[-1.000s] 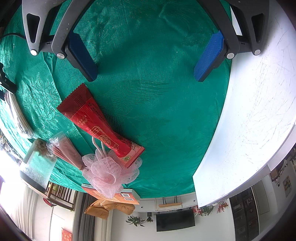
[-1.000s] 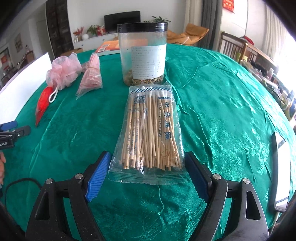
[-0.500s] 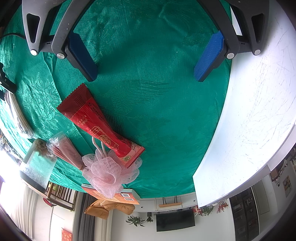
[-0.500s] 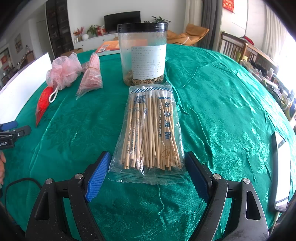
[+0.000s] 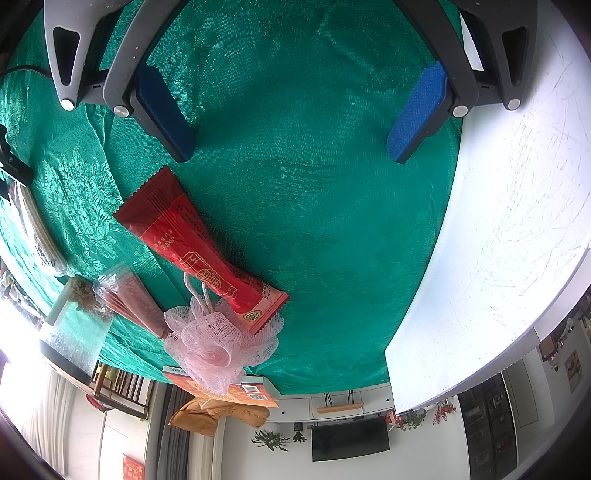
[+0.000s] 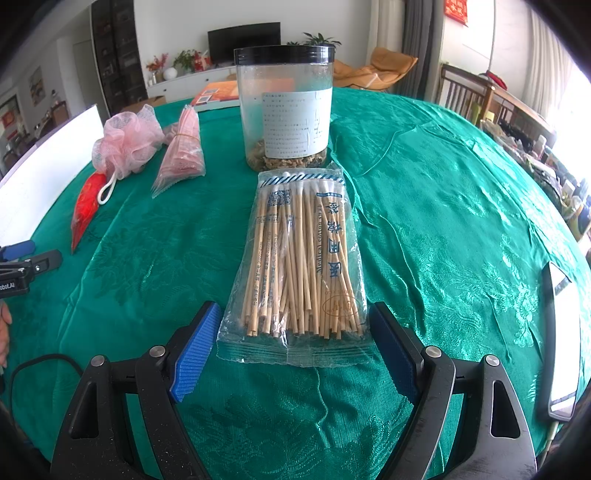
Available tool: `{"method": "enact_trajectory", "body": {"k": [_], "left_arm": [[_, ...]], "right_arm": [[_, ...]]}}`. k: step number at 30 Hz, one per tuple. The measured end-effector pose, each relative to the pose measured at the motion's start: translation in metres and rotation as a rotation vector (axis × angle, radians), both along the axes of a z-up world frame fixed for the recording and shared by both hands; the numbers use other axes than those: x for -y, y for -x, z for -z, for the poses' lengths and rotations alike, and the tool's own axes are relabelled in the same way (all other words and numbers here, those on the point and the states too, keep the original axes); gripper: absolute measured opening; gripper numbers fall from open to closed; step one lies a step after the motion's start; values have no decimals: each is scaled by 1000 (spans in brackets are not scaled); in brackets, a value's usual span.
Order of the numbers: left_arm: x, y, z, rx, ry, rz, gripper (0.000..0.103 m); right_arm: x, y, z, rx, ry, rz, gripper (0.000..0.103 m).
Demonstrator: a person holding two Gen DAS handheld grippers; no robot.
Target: Organize soft objects
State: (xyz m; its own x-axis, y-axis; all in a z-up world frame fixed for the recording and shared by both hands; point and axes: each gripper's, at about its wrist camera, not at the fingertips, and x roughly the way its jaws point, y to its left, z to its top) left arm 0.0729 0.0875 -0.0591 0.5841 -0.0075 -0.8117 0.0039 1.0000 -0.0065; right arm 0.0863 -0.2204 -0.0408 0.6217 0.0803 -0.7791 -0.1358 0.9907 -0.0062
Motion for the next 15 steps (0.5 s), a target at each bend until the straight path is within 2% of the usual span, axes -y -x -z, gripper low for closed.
{"method": "enact_trajectory", "body": {"k": [15], "left_arm": [[1, 0, -1, -4, -5, -6, 103]], "right_arm": [[0, 0, 0, 0, -1, 0, 84]]}}
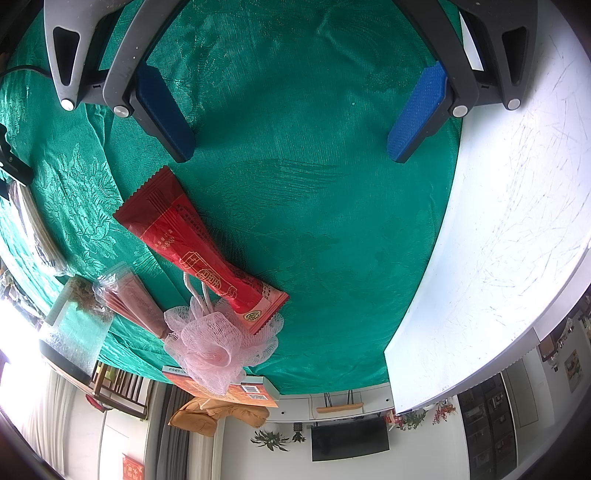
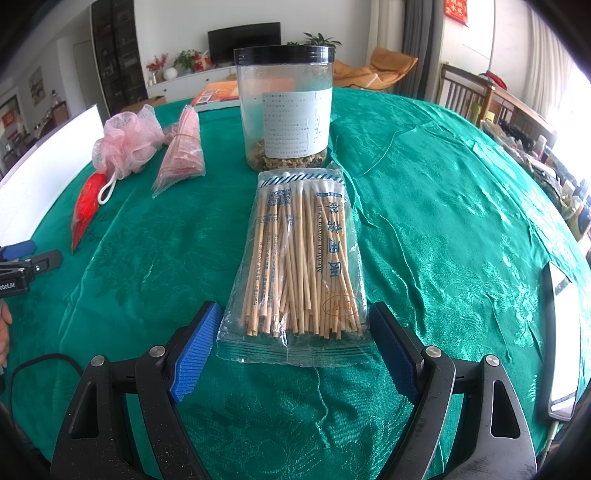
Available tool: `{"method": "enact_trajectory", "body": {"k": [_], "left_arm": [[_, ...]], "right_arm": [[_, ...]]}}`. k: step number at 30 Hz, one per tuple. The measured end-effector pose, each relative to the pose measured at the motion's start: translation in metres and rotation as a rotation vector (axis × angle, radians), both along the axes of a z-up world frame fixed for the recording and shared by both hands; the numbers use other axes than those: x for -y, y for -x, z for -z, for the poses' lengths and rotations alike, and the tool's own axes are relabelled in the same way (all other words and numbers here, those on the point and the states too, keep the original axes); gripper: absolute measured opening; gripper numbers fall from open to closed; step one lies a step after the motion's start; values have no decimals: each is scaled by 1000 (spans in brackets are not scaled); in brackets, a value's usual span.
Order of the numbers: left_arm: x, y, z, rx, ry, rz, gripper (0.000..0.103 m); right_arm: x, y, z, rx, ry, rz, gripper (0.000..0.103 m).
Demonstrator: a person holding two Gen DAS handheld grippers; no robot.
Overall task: Organize soft objects
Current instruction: 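Grasp the red snack packet with the left tool and lift it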
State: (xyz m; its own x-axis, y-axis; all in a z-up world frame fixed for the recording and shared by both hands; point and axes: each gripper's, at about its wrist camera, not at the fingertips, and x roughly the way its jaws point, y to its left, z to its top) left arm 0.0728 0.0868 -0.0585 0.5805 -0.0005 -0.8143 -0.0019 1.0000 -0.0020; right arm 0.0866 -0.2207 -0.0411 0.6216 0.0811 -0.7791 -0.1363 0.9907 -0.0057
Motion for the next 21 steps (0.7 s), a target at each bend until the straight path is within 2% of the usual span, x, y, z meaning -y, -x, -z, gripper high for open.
{"method": "enact_trajectory", "body": {"k": [1, 2, 4, 5, 7, 10, 11, 12, 13, 14, 15, 17, 18, 21], "left_arm": [[1, -1, -1, -22, 11, -6, 103], [1, -2, -5, -31, 63, -1, 102], [4, -2, -20, 11, 193, 13, 102], [7, -4, -28, 35, 229, 13, 102], [20, -16, -38, 57, 226, 31, 102], [35, -51, -29, 9, 129, 28, 102], [35, -61, -22, -21, 117, 1, 95], [33, -68, -16, -49, 128, -18, 74], [31, -73, -12, -74, 148, -23, 64], [30, -71, -16, -48, 131, -20, 45], [30, -68, -18, -63, 140, 4, 28], [26, -55, -22, -98, 157, 47, 26], [24, -42, -26, -96, 141, 70, 26], [25, -3, -30, -93, 45, 148, 28]], "right_arm": [[0, 0, 0, 0, 0, 0, 84], [0, 0, 0, 0, 0, 0, 84], [0, 0, 0, 0, -1, -1, 84], [0, 0, 0, 0, -1, -1, 85], [-1, -1, 0, -2, -3, -4, 86], [-1, -1, 0, -3, -3, -5, 86], [-2, -1, 0, -3, -4, -7, 86], [-2, -1, 0, -4, -4, -8, 86], [-3, -1, 0, -4, -4, -9, 86], [-3, -1, 0, -4, -4, -8, 86], [-3, -1, 0, -4, -4, -8, 86], [-3, -1, 0, -4, -4, -8, 87], [-3, -2, 0, -4, -4, -8, 87], [-3, -2, 0, -5, -4, -9, 87]]}}
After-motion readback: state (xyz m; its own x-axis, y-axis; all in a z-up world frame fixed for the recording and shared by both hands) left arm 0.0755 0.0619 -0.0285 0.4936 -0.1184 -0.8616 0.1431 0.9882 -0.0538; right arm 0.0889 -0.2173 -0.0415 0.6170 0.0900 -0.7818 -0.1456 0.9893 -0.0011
